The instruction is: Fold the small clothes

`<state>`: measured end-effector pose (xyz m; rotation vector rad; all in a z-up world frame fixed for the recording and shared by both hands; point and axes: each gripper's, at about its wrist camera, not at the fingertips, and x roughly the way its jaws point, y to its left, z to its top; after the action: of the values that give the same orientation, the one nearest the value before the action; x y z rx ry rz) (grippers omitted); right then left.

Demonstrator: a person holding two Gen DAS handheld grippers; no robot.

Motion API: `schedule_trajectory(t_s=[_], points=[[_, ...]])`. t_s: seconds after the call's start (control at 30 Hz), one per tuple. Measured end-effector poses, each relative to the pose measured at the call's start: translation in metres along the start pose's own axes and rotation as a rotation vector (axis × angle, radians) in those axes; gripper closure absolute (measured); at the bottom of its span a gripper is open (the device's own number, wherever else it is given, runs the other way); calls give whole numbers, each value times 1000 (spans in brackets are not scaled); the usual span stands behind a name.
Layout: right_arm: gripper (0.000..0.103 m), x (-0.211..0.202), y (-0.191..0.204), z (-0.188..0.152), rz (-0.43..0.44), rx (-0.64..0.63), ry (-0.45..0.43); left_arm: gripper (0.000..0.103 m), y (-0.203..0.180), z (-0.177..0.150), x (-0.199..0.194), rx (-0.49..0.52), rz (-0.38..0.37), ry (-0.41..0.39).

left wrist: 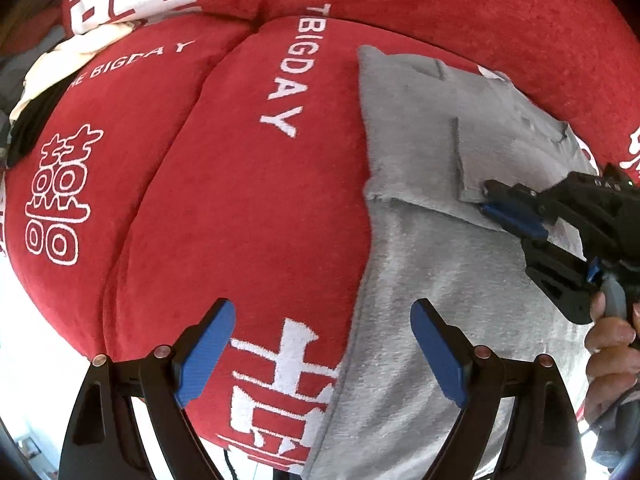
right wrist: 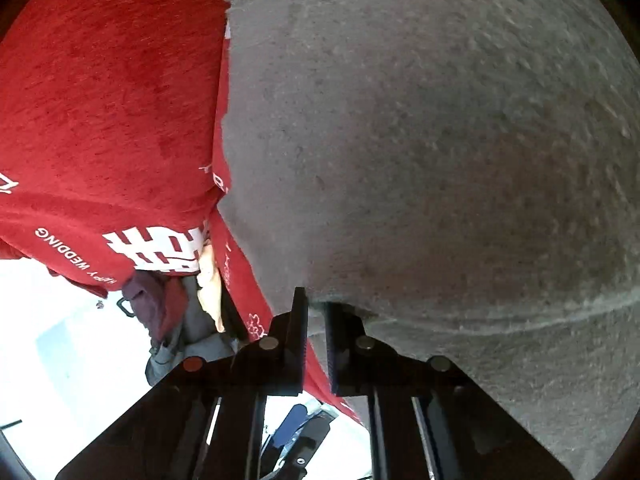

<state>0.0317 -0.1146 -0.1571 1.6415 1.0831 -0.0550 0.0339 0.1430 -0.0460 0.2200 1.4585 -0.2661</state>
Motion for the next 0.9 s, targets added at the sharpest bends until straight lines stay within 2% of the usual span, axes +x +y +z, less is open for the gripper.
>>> schedule_trajectory(t_s=[0.17, 0.23, 0.33, 0.37, 0.4, 0.43, 0.47, 0.5, 0.73, 0.9], points=[[95, 0, 5, -7, -73, -92, 29, 13, 2, -2, 3, 10, 12, 10], [91, -1, 10, -7, -88, -127, 47, 13, 2, -3, 4, 9, 14, 18], [90, -9, 23, -13, -162, -224, 89, 13, -1, -3, 0, 12, 10, 16], [87, -15, 28, -18, -187, -270, 97, 13, -2, -3, -1, 15, 12, 16], [76, -21, 33, -23, -205, -307, 100, 13, -5, -3, -3, 20, 15, 15], [59, -31, 36, -27, -224, -338, 98, 13, -7, -3, -4, 24, 16, 16], [52, -39, 37, -30, -238, -360, 94, 13, -10, -2, -5, 29, 17, 16], [51, -51, 38, -33, -249, -384, 87, 13, -13, -2, -7, 33, 18, 15], [51, -128, 26, -44, -340, -470, 29, 13, -45, -6, -17, 64, 26, 8], [51, -175, 8, -43, -364, -502, 16, 13, -71, -18, -26, 64, 35, 1]])
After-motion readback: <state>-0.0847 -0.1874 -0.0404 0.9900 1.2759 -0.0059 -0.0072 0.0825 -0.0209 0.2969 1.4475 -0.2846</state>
